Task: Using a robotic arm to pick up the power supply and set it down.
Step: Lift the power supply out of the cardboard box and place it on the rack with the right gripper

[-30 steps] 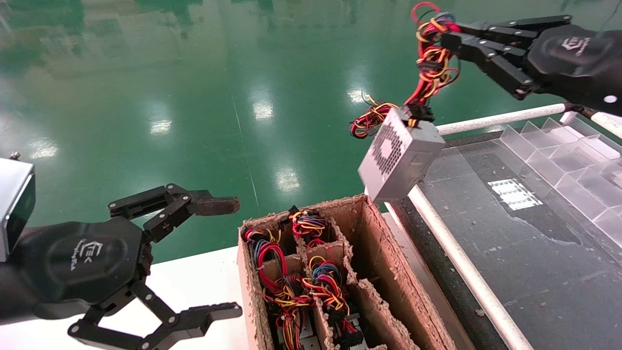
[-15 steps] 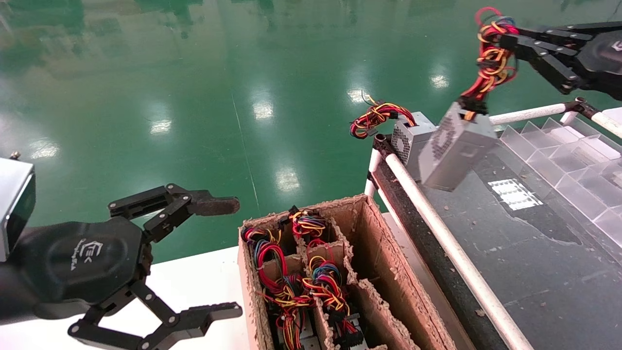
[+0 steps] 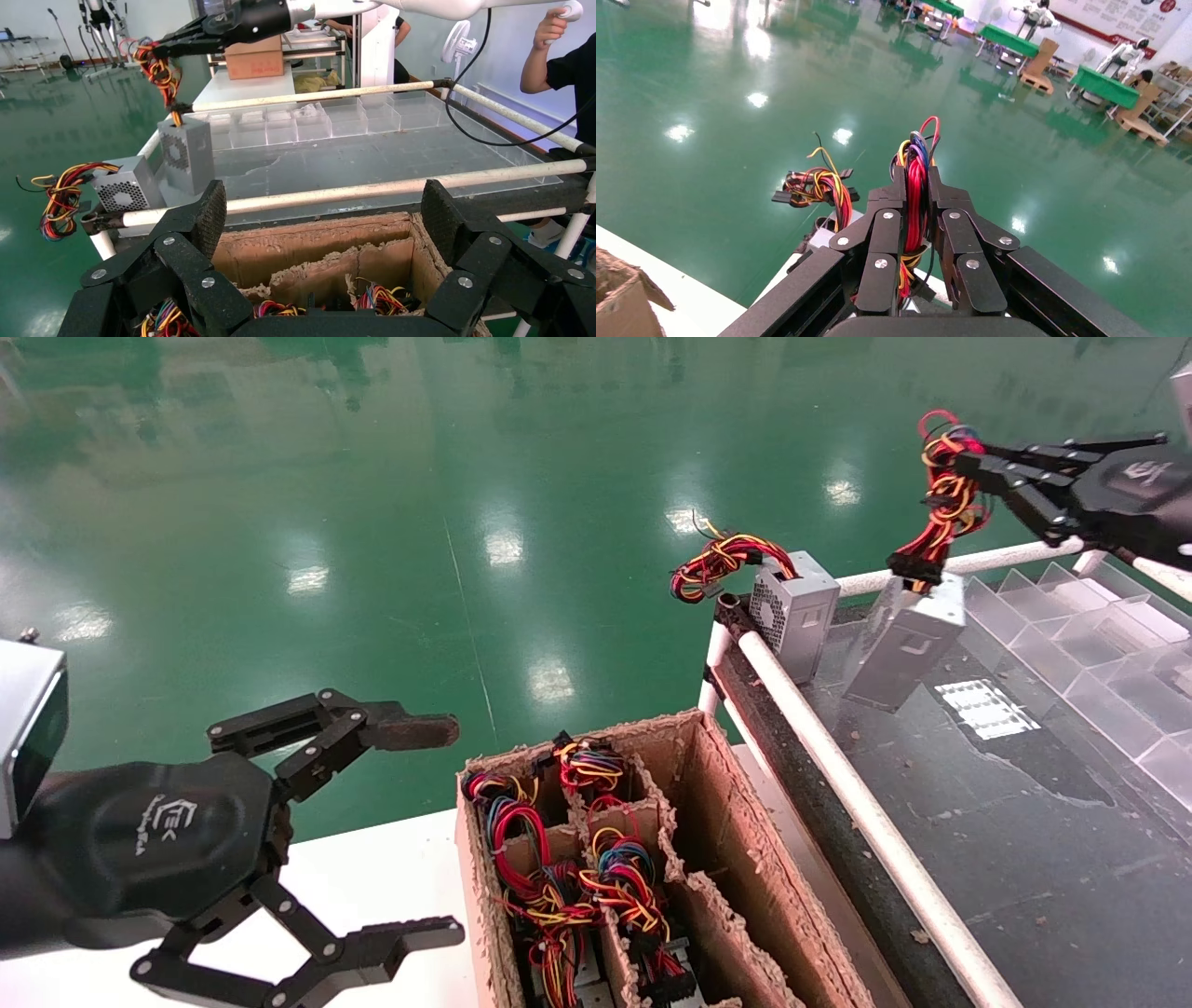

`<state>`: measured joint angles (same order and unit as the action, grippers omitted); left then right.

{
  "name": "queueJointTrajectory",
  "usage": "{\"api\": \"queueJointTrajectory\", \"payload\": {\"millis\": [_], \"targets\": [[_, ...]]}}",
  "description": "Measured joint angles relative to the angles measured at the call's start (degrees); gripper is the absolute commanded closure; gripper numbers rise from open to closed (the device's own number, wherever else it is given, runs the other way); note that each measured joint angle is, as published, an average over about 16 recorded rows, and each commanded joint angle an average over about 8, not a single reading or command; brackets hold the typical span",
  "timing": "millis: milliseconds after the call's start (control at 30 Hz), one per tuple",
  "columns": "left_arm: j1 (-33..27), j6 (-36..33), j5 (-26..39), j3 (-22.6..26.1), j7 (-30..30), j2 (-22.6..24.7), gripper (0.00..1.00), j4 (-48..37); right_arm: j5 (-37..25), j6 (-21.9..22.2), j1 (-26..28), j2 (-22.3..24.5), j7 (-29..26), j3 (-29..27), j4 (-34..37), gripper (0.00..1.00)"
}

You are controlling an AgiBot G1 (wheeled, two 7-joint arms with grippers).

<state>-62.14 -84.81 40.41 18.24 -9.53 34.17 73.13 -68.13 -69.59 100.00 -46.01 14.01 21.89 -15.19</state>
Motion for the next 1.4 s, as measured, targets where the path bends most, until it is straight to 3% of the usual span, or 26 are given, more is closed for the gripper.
{"api": "queueJointTrajectory", "payload": {"millis": [933,1400], "targets": [[0.0,0.0,0.0,0.0,0.0,0.0,0.00,0.0,-2.1,9.0,6.0,-10.1,9.8,1.1,12.0,1.00],[0.0,0.0,-0.1,0.1,0.0,0.0,0.00,0.0,-1.6,16.7,6.3,-14.8,13.0,0.7,14.1,1.00]]}}
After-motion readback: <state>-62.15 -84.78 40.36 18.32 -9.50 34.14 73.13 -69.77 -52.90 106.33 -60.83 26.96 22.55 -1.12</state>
